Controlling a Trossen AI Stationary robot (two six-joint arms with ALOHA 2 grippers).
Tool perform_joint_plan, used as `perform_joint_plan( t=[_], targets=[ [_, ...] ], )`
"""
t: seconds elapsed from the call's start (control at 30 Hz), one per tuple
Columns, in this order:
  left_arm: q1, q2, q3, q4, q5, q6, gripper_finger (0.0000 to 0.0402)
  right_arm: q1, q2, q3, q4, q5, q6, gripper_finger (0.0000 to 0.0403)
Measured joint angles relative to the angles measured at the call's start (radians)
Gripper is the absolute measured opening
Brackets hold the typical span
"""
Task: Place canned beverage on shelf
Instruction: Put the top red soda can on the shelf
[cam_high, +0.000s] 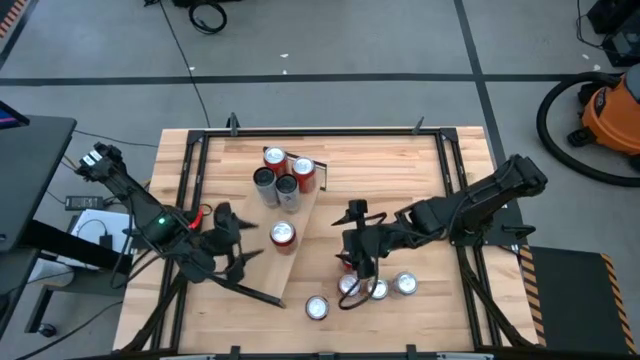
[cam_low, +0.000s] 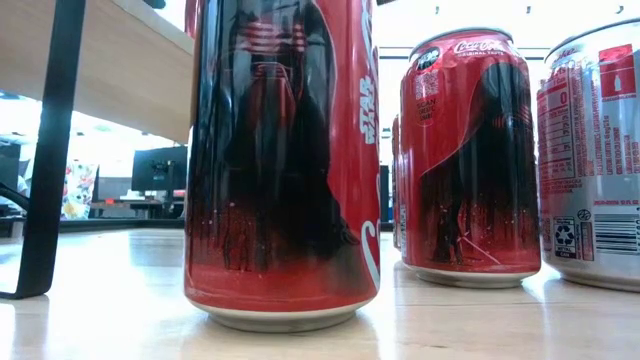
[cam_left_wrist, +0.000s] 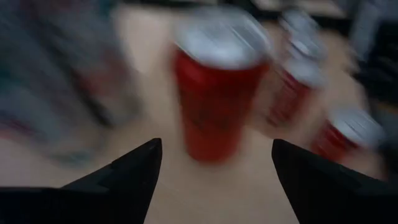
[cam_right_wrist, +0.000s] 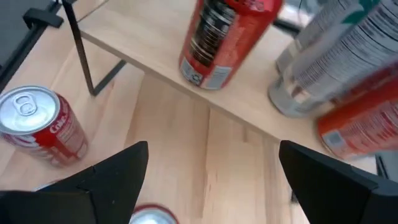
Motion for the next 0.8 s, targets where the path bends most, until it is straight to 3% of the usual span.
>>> perform_joint_plan(
  t=[0.1, 0.37, 0.57, 0.8],
  targets=[
    [0.001, 0.006, -0.001, 0.036, -0.137, 0.04, 0.0306, 0.006, -0.018, -0.062, 0.094, 0.024, -0.078, 0.0372],
    [0.0, 0.007, -0.001, 0.164, -0.175, 0.133, 0.0283, -0.024, -0.064, -0.076, 0.202, 0.029, -0.205, 0.0369],
    [0.012, 0.06, -0.001, 0.272, -0.245, 0.163, 0.0273, -0.047, -0.017, -0.08, 0.3, -0.088, -0.197, 0.0368],
    [0.012, 0.075, -0.001, 0.341, -0.244, 0.248, 0.027, -0.05, -0.005, -0.081, 0.306, -0.045, -0.203, 0.0368]
  ],
)
